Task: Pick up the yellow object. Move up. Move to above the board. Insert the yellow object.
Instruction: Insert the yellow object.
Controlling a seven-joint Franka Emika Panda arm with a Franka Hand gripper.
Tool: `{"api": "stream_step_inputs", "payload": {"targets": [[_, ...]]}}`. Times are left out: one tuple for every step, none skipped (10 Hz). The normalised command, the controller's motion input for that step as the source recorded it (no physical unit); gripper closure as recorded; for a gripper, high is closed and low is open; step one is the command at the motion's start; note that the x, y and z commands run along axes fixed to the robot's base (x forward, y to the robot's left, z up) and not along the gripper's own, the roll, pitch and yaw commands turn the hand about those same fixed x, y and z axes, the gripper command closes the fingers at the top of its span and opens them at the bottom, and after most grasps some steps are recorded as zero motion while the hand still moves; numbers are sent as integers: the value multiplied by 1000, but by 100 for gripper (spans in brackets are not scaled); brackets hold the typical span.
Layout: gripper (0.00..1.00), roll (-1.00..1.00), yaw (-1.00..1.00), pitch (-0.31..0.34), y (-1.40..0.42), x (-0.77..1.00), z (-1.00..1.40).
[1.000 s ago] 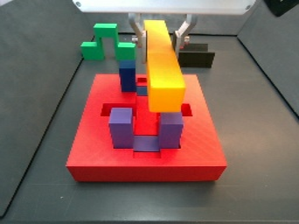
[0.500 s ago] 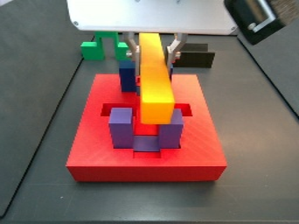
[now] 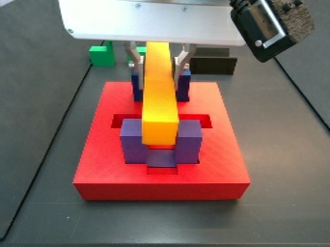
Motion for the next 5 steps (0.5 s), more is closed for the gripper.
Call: {"api": "stream_step_inputs", "payload": {"targets": [[100, 163, 0, -13, -34, 0, -223], [100, 163, 0, -11, -77, 0, -251], [100, 171, 0, -3, -20, 80, -226], [100, 146, 0, 0, 0, 163, -140], [100, 113, 0, 0, 0, 203, -54]]}}
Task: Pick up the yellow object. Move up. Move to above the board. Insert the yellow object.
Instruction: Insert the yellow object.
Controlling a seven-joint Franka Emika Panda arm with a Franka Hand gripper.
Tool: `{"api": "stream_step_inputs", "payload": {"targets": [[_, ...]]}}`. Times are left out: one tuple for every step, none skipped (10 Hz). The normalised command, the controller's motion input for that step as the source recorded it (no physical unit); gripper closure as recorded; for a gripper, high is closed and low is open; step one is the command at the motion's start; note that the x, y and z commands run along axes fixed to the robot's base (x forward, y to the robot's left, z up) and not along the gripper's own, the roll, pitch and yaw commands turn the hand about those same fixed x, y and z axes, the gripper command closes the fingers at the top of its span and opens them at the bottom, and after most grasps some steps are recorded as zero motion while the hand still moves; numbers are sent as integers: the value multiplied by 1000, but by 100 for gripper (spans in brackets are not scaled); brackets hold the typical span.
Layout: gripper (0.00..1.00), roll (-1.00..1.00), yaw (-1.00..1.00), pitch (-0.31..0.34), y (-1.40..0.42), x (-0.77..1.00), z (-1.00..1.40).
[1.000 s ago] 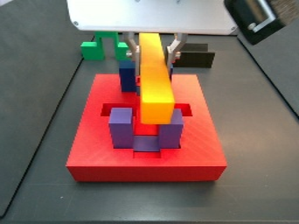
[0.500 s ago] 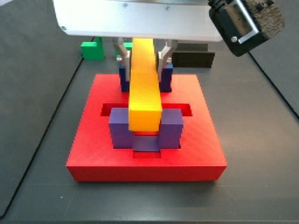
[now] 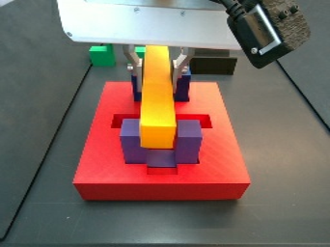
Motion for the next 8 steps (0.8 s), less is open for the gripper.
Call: {"api": "stream_step_inputs", "payload": {"targets": [[100, 109, 0, 0, 0, 194, -37], [100, 103, 0, 0, 0, 166, -57], [100, 90, 0, 0, 0, 103, -63], [100, 64, 0, 0, 0, 0, -131], [100, 1, 0, 0, 0, -14, -151], [100, 3, 0, 0, -37, -6, -174], [100, 0, 0, -16, -83, 0, -249], [100, 0, 0, -34, -106, 0, -323]]}}
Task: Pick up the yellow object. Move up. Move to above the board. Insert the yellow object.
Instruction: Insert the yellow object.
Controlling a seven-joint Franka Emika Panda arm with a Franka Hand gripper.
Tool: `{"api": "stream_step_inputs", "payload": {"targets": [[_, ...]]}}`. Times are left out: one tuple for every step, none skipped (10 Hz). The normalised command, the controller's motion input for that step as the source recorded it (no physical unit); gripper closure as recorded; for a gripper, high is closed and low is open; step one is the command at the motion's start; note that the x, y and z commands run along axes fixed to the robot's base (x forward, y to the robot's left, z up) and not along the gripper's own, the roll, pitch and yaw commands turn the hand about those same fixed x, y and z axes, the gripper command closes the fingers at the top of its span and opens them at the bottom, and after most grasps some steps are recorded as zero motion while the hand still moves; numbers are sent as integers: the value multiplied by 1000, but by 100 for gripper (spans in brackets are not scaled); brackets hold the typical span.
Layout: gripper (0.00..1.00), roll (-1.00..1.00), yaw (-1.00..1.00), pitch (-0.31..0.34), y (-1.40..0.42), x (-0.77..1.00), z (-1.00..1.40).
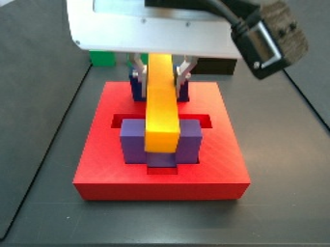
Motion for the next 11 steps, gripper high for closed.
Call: {"api": "stream_step_inputs", "payload": {"targets": [[100, 0, 0, -39, -134, 146, -311], [100, 0, 0, -27, -97, 131, -303], [100, 14, 0, -21, -57, 114, -286], [100, 13, 0, -23, -17, 89, -300], [100, 0, 0, -20, 0, 80, -269], [100, 0, 0, -9, 37, 74, -231], [100, 21, 0, -16, 91, 71, -266], [100, 84, 0, -4, 60, 57, -249], [100, 136, 0, 0, 0, 31, -260], [100, 140, 0, 0, -66, 43, -234], [100, 169, 83, 0, -186, 117, -246]]}}
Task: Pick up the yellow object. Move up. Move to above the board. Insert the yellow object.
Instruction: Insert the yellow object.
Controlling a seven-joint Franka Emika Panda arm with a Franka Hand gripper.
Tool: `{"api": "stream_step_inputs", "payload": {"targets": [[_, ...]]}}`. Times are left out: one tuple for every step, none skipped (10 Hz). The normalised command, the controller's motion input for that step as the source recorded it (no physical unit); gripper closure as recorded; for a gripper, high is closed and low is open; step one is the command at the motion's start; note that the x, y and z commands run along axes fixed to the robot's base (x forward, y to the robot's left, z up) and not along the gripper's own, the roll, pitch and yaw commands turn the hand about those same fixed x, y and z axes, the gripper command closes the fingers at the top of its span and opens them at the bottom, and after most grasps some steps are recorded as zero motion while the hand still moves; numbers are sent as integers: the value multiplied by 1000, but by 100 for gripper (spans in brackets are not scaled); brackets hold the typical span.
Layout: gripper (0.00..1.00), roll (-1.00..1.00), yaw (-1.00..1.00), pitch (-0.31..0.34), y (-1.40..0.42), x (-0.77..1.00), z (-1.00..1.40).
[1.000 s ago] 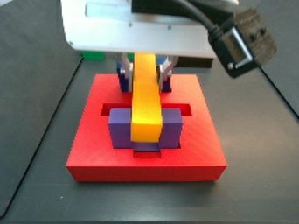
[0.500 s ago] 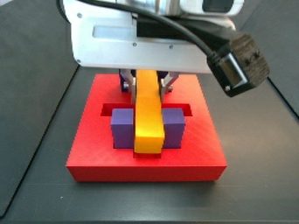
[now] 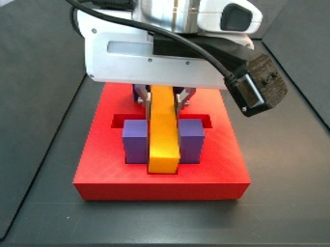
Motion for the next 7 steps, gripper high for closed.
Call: {"api": "stream_step_inputs", "payload": {"targets": [[100, 183, 100, 0, -160, 57, -260], [100, 121, 63, 0, -260, 49, -234], [100, 9, 0, 0, -223, 29, -240], [100, 0, 0, -19, -60, 3, -286], [100, 0, 0, -1, -11, 0, -160], [100, 6, 0, 0, 0, 0, 0], [100, 0, 0, 0, 0, 0, 0]]}}
